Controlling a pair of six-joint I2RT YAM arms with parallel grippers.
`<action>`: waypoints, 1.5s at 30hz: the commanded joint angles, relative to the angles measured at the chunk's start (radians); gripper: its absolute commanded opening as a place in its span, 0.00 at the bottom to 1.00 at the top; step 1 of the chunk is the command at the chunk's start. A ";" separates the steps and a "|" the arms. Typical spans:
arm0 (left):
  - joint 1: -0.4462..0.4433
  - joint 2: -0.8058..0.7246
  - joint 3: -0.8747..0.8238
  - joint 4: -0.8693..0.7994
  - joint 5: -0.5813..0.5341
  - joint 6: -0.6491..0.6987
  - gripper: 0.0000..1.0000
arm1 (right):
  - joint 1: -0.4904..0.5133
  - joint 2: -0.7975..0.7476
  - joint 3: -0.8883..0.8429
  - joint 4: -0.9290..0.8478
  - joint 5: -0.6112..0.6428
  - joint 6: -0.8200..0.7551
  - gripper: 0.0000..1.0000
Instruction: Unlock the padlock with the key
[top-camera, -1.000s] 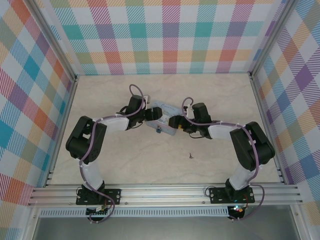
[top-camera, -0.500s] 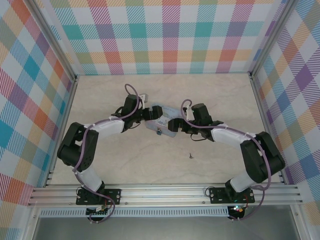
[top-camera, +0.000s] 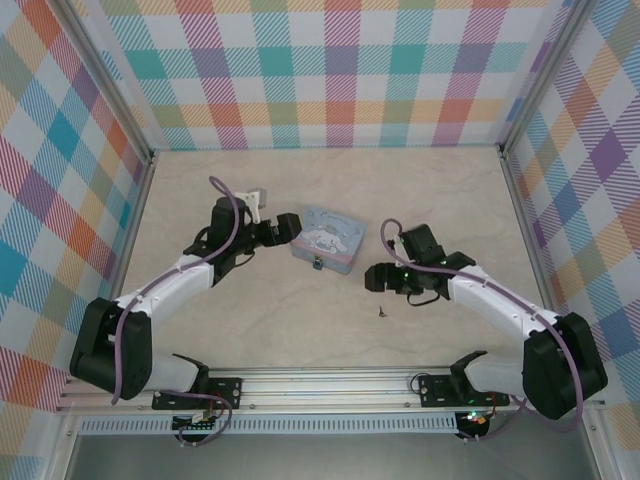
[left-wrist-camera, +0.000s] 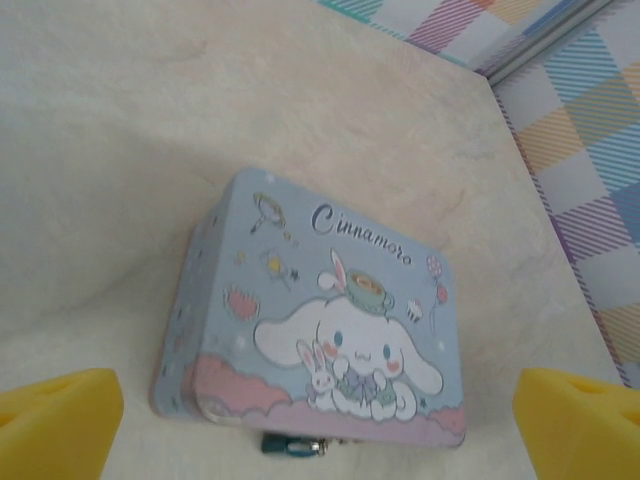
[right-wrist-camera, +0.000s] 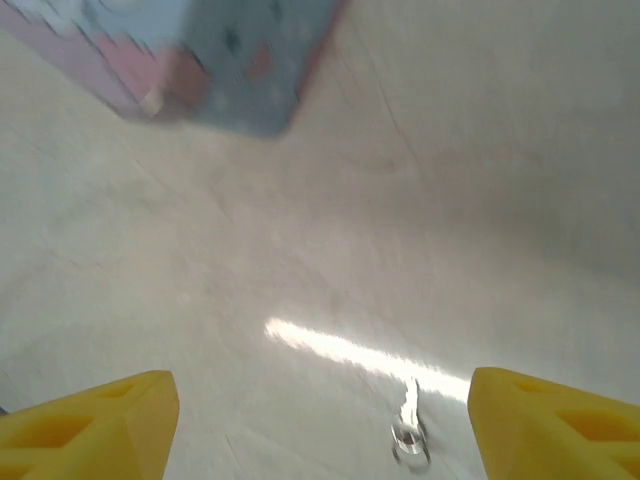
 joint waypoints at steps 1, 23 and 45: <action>-0.002 -0.038 -0.057 0.008 0.023 -0.037 1.00 | 0.017 0.011 -0.032 -0.118 -0.015 0.032 0.72; -0.001 -0.054 -0.095 0.026 0.011 -0.035 1.00 | 0.115 0.243 0.043 -0.132 0.082 0.083 0.48; -0.001 -0.044 -0.089 0.021 0.003 -0.025 1.00 | 0.153 0.327 0.047 -0.105 0.112 0.083 0.12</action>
